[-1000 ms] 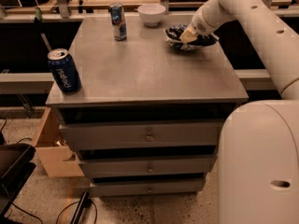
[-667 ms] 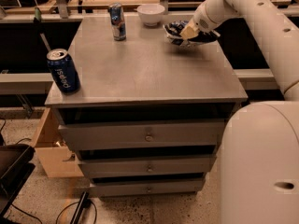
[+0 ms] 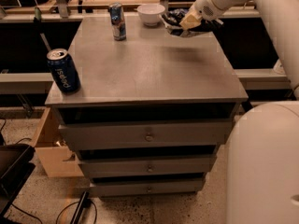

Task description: Move blue chip bag near pepsi can

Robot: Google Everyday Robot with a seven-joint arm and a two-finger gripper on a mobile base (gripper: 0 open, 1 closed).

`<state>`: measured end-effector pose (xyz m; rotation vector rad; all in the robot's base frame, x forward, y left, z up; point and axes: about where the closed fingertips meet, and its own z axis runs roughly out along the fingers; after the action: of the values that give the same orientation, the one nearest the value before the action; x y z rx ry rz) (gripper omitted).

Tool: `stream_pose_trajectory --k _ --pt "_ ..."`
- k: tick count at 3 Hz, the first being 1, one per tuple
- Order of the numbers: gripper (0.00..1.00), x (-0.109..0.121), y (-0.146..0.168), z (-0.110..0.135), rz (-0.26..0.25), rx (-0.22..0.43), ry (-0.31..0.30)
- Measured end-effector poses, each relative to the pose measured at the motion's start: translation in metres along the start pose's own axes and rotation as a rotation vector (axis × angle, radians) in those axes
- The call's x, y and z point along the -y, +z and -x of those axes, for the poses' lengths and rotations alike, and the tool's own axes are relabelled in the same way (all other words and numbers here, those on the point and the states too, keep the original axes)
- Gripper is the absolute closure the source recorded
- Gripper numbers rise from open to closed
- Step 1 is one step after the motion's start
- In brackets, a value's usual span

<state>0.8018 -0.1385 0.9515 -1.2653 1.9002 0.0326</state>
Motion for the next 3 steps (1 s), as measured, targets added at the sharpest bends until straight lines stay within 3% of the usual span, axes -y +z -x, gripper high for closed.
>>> stream_pose_trajectory --k 2,3 --pt "1.0 -0.048 -0.045 0.046 0.064 0.026 -0.09" --pt "1.0 -0.078 -0.065 0.066 0.119 0.097 -0.134"
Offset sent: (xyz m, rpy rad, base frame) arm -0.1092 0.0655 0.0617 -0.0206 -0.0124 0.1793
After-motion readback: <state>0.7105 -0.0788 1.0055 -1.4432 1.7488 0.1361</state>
